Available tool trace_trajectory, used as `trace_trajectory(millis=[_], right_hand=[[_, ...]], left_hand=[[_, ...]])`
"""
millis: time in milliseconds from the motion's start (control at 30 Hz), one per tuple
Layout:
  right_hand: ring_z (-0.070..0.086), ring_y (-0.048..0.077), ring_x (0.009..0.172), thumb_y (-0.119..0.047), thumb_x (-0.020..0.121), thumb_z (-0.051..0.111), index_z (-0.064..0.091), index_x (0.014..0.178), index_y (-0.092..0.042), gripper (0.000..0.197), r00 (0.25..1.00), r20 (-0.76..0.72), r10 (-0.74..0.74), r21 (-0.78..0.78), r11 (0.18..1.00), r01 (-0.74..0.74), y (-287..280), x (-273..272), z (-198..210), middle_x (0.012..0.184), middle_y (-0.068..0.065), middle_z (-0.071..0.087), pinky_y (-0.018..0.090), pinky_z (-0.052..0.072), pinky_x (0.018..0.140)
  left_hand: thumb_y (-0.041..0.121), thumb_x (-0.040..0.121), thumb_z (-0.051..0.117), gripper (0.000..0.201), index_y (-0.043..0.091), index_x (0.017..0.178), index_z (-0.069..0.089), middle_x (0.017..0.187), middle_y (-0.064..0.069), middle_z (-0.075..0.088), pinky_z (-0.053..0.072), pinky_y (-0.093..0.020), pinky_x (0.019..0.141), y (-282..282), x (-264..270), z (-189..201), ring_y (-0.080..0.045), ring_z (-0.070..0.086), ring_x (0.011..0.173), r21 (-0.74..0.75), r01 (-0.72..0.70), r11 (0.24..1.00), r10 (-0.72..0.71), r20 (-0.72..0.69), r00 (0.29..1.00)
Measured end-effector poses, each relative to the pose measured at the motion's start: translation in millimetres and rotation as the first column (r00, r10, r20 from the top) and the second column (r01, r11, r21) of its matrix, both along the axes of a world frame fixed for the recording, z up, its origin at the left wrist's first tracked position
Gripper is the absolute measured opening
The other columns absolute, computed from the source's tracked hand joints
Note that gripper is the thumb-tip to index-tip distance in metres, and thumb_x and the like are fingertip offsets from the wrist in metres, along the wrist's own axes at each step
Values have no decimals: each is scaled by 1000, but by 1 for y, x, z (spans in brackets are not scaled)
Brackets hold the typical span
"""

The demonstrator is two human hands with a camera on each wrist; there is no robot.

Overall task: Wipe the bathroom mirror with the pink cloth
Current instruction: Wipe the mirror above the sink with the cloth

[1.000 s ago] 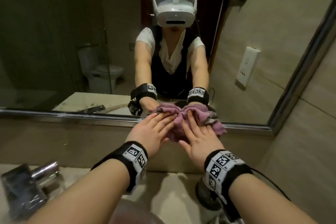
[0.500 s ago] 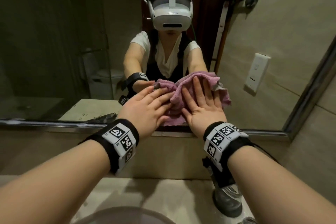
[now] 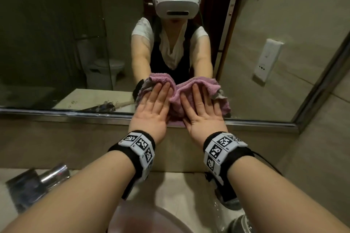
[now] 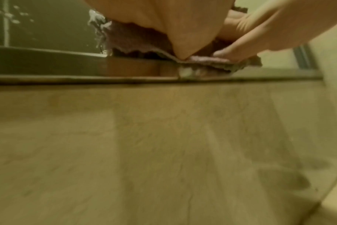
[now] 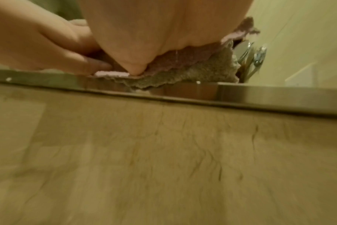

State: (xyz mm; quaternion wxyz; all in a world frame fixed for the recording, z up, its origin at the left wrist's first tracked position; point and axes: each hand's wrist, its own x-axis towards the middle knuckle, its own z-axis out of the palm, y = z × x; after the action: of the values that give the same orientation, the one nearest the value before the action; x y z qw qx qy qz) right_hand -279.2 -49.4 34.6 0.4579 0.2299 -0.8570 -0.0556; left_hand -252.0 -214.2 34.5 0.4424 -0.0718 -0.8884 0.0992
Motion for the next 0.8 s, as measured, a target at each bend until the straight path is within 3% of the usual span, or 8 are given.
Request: trace_trajectory(millis=[100, 267, 367, 433, 533, 633, 733, 800], right_hand=[[43, 27, 125, -46, 76, 33, 33, 135, -24, 63, 991, 133, 35, 65, 997, -44, 4, 21, -26, 146, 4, 43, 41, 37, 102], [67, 22, 101, -48, 74, 33, 35, 134, -21, 66, 947, 321, 9, 6, 1000, -12, -4, 43, -33, 140, 3, 52, 38, 38, 96], [68, 22, 97, -50, 69, 58, 44, 133, -17, 73, 944, 331, 9, 42, 999, -24, -4, 47, -28, 138, 6, 53, 37, 52, 86], [69, 23, 92, -46, 55, 79, 56, 128, -14, 82, 929, 369, -9, 80, 997, -22, -6, 48, -26, 136, 8, 55, 38, 54, 82], [70, 24, 89, -41, 48, 85, 63, 121, -11, 82, 911, 410, -46, 95, 995, 8, -12, 50, -24, 132, 9, 58, 39, 55, 78], [69, 27, 92, -42, 58, 80, 62, 122, -14, 72, 904, 421, -75, 137, 990, 19, -14, 49, -17, 132, 9, 58, 41, 55, 80], [63, 32, 108, -46, 76, 42, 60, 126, -21, 58, 905, 418, -86, 211, 978, -5, -21, 42, 4, 136, 9, 55, 43, 43, 97], [47, 34, 126, -47, 78, 33, 56, 129, -24, 60, 904, 424, -57, 206, 978, -35, -30, 35, 19, 141, 9, 50, 44, 17, 109]], left_hand=[[38, 82, 29, 85, 11, 148, -17, 153, 0, -32, -17, -30, 117, -14, 9, -19, -15, -29, 142, -58, 19, 998, -14, 93, 996], [37, 81, 33, 67, 8, 140, 24, 148, -3, 31, -10, -31, 118, -24, 29, -38, -14, -15, 146, -58, 23, 998, -9, 227, 974], [30, 79, 35, 63, 7, 137, 29, 143, 3, 35, -5, -32, 117, -25, 38, -39, -15, -13, 147, -9, 20, 1000, -17, 292, 956], [24, 76, 35, 67, 7, 140, 29, 145, -3, 43, -6, -31, 117, -21, 47, -39, -21, 14, 146, 11, -2, 1000, -2, 360, 933], [16, 74, 34, 71, 10, 144, 22, 149, -7, 39, -13, -28, 113, -19, 57, -33, -26, 36, 139, 10, -2, 1000, -3, 456, 890], [20, 70, 33, 67, 8, 135, 41, 136, -7, 56, -1, -29, 113, -24, 57, -26, -27, 55, 124, -22, -7, 1000, 17, 514, 857], [37, 96, 26, 58, 18, 138, -9, 156, 2, -3, -13, -30, 116, -40, 60, -9, -20, 13, 147, -81, -96, 992, 125, 529, 839], [48, 99, 17, 61, 22, 127, -31, 150, 11, -27, -12, -32, 118, -49, 61, 0, -14, -15, 146, -128, -175, 976, 216, 635, 742]])
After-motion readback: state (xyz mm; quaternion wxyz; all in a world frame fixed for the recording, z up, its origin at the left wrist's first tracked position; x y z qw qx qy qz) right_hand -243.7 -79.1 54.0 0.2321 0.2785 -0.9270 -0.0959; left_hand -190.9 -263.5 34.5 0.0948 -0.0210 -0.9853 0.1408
